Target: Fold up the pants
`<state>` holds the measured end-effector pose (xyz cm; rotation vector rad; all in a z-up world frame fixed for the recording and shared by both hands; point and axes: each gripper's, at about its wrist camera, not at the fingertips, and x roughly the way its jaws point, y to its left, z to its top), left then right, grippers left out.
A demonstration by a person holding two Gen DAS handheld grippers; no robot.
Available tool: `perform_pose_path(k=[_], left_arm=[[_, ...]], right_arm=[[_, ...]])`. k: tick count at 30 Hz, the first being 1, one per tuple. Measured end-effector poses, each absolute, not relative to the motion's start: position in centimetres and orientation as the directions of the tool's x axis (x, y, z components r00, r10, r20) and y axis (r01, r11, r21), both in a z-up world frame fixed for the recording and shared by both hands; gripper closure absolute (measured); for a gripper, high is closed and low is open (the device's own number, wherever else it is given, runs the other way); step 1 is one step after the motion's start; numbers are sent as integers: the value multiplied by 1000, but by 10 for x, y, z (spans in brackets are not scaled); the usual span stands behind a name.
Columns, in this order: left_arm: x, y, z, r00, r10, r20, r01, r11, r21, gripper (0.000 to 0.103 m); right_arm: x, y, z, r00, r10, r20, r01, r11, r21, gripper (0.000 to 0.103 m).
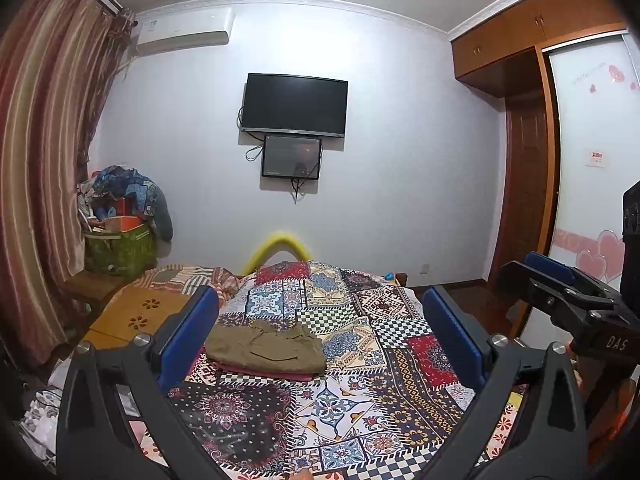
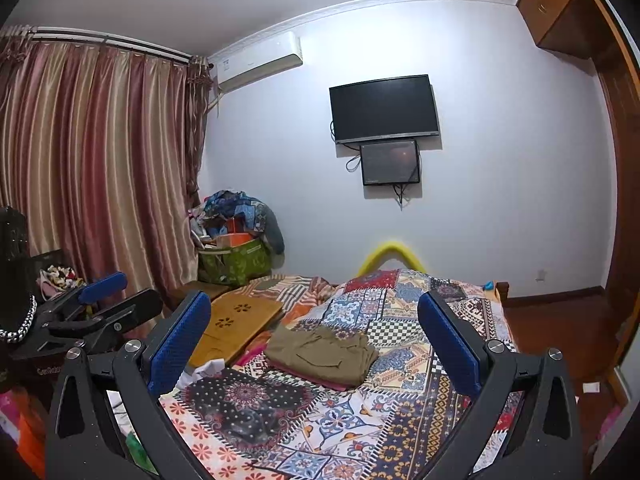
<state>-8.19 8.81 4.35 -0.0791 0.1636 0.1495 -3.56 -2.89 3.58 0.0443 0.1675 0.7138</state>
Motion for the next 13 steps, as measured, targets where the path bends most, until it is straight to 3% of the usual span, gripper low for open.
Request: perform_pose_path(k=[13], left_arm=[[-79, 91, 39, 975, 131, -177, -146, 987, -72, 0]], right_arm=[[-33, -28, 33, 746, 648, -153, -641, 761, 102, 0]])
